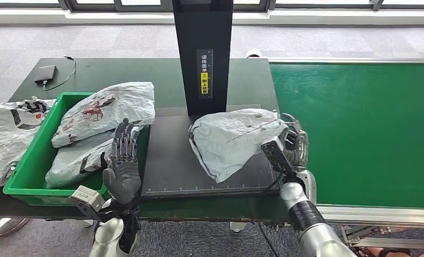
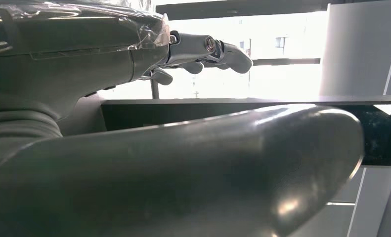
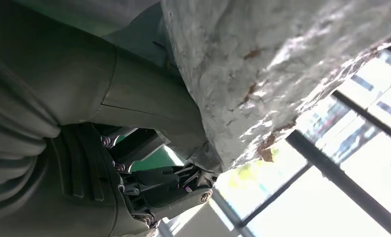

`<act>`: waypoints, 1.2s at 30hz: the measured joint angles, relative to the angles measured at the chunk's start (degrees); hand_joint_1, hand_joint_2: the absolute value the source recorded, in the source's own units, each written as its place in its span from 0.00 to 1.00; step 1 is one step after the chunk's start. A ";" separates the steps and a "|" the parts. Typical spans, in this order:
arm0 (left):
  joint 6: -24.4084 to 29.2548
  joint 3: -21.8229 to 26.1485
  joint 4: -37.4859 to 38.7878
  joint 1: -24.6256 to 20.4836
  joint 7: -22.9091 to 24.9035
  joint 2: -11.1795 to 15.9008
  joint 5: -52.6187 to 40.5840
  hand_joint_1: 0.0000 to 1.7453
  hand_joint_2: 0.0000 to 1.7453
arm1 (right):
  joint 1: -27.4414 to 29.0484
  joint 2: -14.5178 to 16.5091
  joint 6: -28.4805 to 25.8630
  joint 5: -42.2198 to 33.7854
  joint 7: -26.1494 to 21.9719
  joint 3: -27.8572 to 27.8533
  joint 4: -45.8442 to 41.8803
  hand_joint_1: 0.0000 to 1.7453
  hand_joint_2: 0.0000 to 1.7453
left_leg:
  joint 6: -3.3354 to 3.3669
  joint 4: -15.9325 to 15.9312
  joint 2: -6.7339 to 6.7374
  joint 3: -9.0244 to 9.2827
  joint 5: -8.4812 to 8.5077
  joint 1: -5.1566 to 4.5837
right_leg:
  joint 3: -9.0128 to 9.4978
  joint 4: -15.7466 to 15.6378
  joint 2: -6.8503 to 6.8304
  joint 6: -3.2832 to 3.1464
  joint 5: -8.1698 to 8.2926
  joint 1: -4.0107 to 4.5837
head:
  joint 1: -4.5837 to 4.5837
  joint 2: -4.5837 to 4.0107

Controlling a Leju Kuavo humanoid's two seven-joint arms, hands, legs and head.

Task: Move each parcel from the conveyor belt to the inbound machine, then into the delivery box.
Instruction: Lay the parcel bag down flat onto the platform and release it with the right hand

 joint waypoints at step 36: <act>-1.42 -1.21 4.11 -1.85 0.00 -1.07 0.14 0.00 0.00 | -6.24 10.80 5.49 13.09 15.46 11.62 11.49 0.00 1.00 | -0.05 0.01 -0.01 -0.14 0.02 -0.01 | -0.18 0.03 0.02 -0.04 0.00 -0.01 | 0.01 0.00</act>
